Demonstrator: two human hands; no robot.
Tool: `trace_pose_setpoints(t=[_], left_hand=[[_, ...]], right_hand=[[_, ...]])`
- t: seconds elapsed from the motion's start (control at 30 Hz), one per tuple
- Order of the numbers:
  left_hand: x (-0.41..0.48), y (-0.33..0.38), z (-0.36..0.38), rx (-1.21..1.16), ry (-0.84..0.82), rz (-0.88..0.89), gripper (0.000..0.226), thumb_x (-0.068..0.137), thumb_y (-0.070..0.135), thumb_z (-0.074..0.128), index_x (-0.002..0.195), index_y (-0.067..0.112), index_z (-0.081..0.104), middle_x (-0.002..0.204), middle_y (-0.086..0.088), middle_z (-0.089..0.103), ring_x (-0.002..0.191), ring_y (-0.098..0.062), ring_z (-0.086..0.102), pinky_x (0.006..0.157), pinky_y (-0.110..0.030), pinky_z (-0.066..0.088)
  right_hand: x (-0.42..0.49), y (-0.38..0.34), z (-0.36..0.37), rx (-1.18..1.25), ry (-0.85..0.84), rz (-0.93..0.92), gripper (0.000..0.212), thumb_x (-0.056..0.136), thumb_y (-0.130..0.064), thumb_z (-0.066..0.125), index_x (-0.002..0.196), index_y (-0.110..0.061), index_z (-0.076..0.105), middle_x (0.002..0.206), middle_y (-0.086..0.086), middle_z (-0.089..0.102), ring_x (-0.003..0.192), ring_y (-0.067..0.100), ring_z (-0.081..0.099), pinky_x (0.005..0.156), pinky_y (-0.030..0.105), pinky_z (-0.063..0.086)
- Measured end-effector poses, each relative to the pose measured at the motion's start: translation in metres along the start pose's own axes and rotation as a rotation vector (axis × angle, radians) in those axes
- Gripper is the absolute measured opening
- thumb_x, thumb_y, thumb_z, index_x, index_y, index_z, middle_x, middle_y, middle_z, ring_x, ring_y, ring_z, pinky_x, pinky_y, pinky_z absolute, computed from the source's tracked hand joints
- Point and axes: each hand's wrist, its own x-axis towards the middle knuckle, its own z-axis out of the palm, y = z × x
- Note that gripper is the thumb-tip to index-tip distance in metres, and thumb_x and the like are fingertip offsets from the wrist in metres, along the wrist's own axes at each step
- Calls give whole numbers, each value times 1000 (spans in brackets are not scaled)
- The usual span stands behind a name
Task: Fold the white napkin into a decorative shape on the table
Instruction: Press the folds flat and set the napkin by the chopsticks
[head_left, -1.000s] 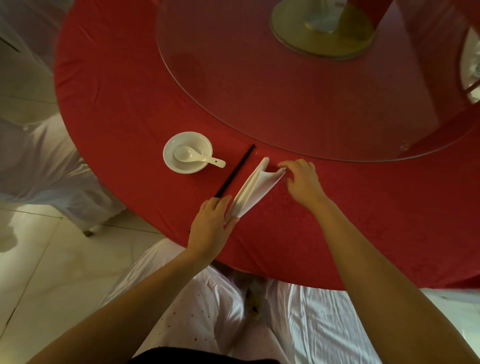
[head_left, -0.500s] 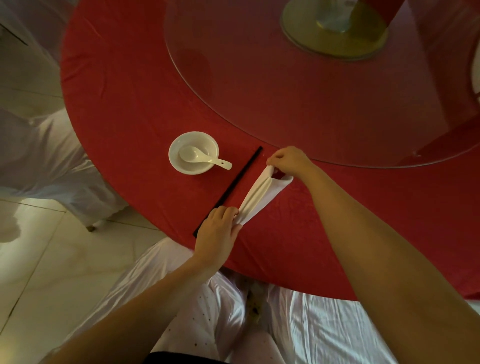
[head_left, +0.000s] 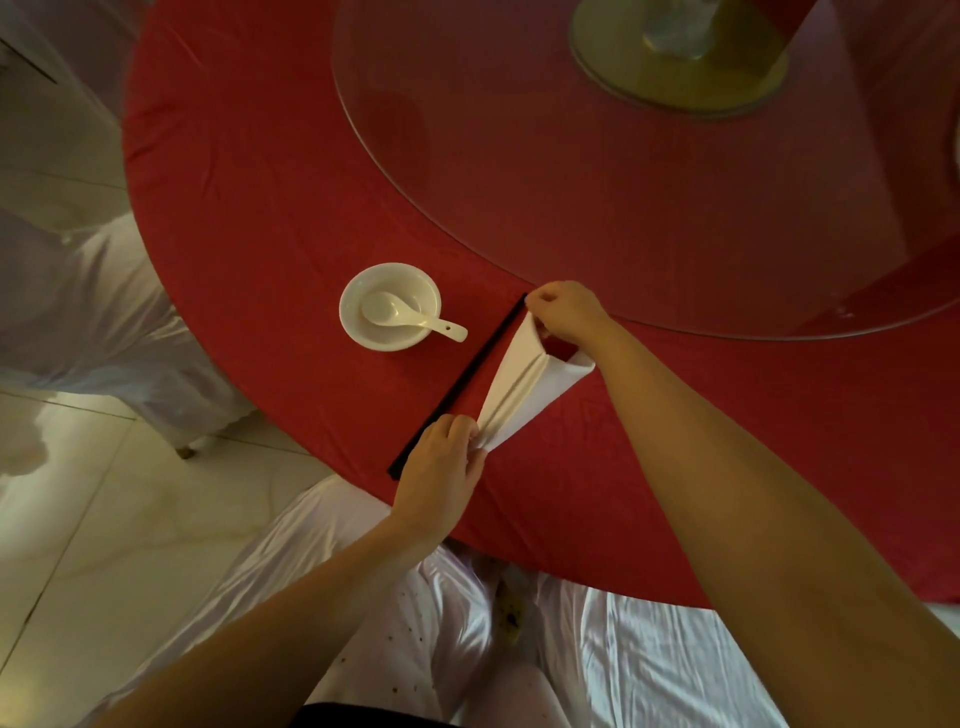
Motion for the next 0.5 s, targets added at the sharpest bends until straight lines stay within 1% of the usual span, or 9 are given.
trace_pose_setpoints(t=[0.07,0.1,0.13,0.2,0.27,0.3,0.33,0.4,0.5], left_hand=[[-1,-2,1,-26,-2,-30,13,83,11,65,83,7,52,78,-5,55,66,-12,47,58,-24,45],[-1,-2,1,-40,-4,-47,13,83,12,64,83,8,52,79,-3,54,67,-12,48,58,-23,45],[-2,-3,2,-51,-6,-60,13,83,13,64,83,10,51,79,0,52,67,-11,47,58,-20,43],[-3,-4,3,-58,-5,-70,13,83,14,63,83,12,50,79,5,47,67,-9,45,57,-13,35],[-3,-4,4,-60,-9,-70,14,83,14,63,83,12,50,79,6,45,67,-9,44,56,-9,30],[-3,-5,4,-60,-11,-70,14,83,14,63,84,12,50,79,6,45,67,-9,43,55,-9,29],[-3,-5,4,-59,-13,-71,14,83,14,63,84,12,50,80,6,45,67,-9,43,54,-8,29],[-4,-5,4,-59,-14,-69,14,83,13,64,84,12,50,79,6,45,67,-9,43,54,-8,29],[-5,-7,4,-62,-7,-69,14,82,12,64,82,11,49,78,6,45,65,-9,43,53,-9,29]], right_hand=[[-3,7,-10,-75,-11,-45,27,88,-3,46,108,0,63,103,17,68,95,28,63,86,37,51],[-5,15,-17,-126,-5,-59,29,87,-1,46,110,-8,62,111,12,66,102,27,61,88,37,50],[-8,26,-24,-195,-4,-79,33,85,0,45,110,-14,61,116,9,64,106,27,58,92,40,48],[-17,47,-35,-408,-53,-156,45,81,5,47,111,-24,62,120,3,62,113,26,49,98,47,41],[-26,63,-37,-577,-126,-219,52,77,6,50,114,-29,61,123,0,58,116,28,41,98,47,35],[-28,68,-34,-603,-146,-236,53,77,5,51,114,-31,61,123,1,56,116,28,39,96,45,34],[-28,71,-31,-601,-140,-253,50,78,3,52,113,-31,61,122,2,54,115,28,39,94,43,35],[-26,73,-27,-568,-83,-297,38,81,-4,54,108,-29,64,117,4,55,111,28,40,90,40,34],[-18,73,-25,-563,-68,-335,24,85,-15,56,102,-25,68,112,6,57,109,28,40,90,41,33]])
